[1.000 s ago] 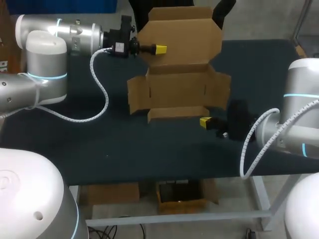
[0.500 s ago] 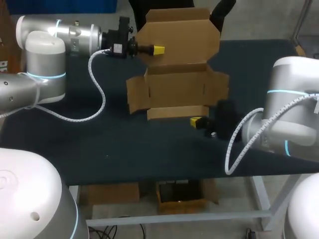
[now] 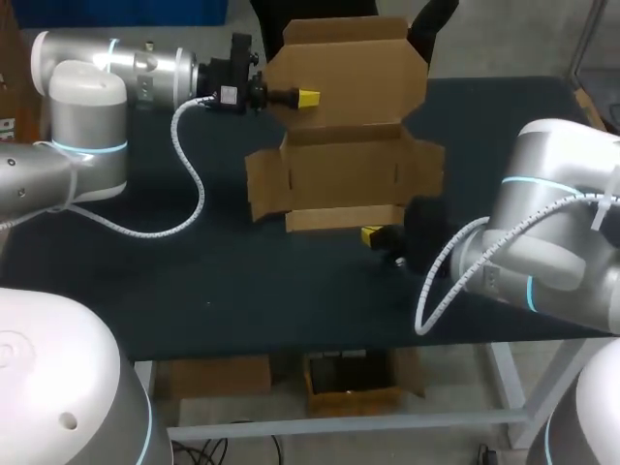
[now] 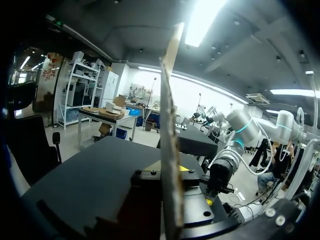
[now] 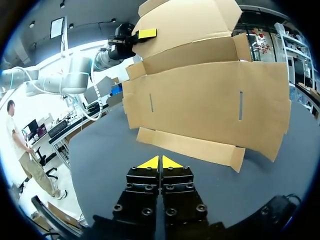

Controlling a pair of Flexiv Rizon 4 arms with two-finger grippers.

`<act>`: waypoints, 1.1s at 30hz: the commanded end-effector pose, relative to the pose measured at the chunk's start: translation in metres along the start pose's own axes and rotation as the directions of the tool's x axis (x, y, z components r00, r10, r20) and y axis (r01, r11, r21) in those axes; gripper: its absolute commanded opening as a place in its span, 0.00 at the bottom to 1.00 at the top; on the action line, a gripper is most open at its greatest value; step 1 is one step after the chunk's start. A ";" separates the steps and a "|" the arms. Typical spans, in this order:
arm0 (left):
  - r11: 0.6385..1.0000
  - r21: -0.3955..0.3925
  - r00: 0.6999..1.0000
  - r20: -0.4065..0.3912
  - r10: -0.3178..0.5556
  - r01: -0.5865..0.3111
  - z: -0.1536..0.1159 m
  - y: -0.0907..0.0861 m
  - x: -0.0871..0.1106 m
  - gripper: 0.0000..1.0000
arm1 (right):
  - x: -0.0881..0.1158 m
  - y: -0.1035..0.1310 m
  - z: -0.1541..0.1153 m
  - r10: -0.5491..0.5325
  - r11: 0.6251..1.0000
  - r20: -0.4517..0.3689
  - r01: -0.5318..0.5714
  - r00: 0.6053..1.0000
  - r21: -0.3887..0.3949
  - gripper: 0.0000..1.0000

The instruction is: Assemble the packaging by folding the flat box into shape, placing the metal phone stand inside, and closing the box properly

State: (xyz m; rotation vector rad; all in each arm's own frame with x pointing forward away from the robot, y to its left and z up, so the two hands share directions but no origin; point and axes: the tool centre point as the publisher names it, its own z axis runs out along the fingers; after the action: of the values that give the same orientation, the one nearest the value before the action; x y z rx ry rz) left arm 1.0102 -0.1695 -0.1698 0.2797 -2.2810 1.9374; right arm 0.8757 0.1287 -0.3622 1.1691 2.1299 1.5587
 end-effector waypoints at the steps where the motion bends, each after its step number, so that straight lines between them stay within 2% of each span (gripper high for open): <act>1: 1.000 0.000 1.000 -0.006 0.000 0.000 -0.001 0.001 -0.002 0.00 | 0.000 -0.006 0.014 0.002 0.998 0.144 0.006 0.990 -0.057 0.00; 9: 1.000 0.000 1.000 -0.006 0.000 0.000 -0.001 0.001 -0.002 0.00 | -0.012 -0.003 0.032 0.015 0.999 0.172 -0.007 0.985 -0.049 0.00; 17: 1.000 0.000 1.000 -0.006 0.000 0.000 -0.001 0.001 -0.002 0.00 | -0.013 -0.005 0.050 0.023 0.999 0.171 -0.018 0.985 -0.028 0.00; 33: 1.000 0.000 1.000 -0.006 0.000 0.000 -0.001 0.001 -0.002 0.00 | -0.028 -0.009 0.066 0.052 0.999 0.220 -0.046 0.974 -0.029 0.00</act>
State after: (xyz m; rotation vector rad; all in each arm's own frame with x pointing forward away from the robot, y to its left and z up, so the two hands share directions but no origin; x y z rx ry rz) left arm 1.0102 -0.1695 -0.1699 0.2797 -2.2809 1.9374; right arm 0.9273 0.1457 -0.3979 1.2822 2.0197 1.4851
